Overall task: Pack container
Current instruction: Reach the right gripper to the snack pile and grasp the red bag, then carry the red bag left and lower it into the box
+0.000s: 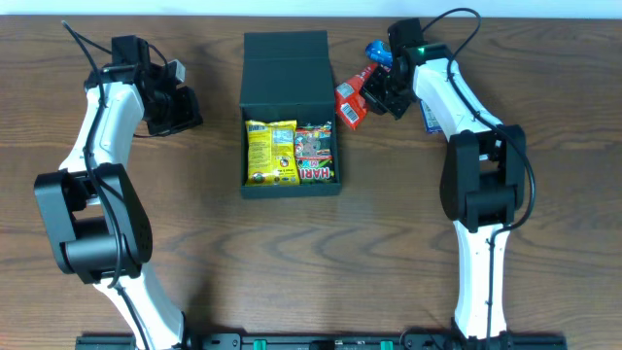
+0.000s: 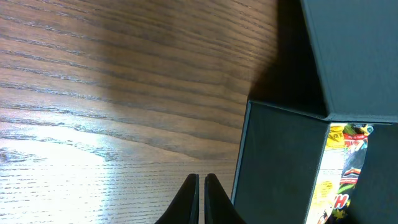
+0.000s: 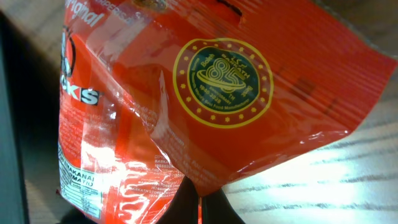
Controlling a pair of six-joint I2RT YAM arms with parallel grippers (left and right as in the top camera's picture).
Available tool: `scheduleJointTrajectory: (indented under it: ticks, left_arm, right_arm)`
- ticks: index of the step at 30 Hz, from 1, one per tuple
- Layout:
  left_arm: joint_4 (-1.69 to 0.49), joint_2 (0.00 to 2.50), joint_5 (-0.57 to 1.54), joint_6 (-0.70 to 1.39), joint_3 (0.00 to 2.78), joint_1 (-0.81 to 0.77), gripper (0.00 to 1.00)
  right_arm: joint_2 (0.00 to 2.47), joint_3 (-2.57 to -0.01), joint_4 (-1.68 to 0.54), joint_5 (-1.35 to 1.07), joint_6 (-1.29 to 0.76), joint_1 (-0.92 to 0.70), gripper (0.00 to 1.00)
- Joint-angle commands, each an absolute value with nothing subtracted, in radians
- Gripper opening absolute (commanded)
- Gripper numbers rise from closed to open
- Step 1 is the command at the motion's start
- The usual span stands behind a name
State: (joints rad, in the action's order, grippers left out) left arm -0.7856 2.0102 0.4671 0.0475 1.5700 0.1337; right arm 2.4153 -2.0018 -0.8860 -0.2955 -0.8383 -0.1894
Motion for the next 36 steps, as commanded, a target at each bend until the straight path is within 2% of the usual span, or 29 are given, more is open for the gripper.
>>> scheduleJointTrajectory:
  ticks: [1, 9, 19, 25, 30, 36]
  left_arm:
    - [-0.789, 1.974, 0.461, 0.029, 1.591, 0.132, 0.06]
    - [-0.788, 1.974, 0.461, 0.029, 1.591, 0.132, 0.06]
    - [-0.784, 1.974, 0.461, 0.029, 1.591, 0.132, 0.06]
    - [-0.781, 1.974, 0.461, 0.029, 1.591, 0.132, 0.06]
    - [-0.781, 1.974, 0.461, 0.029, 1.591, 0.132, 0.06]
    - [-0.780, 1.974, 0.461, 0.029, 1.591, 0.132, 0.06]
  right_arm:
    - [2.439, -2.002, -0.932, -0.278, -0.832, -0.202, 0.01]
    - [2.331, -2.002, -1.029, -0.277, -0.563, -0.213, 0.01]
    - [2.095, -2.002, -1.031, -0.252, -0.323, -0.213, 0.02]
    - [1.988, -2.002, -1.039, -0.432, -0.134, -0.221, 0.01]
    - [1.986, -1.998, -1.164, -0.687, 0.137, -0.247, 0.01]
    - [2.008, -1.991, -1.285, -0.753, 0.330, -0.314, 0.01]
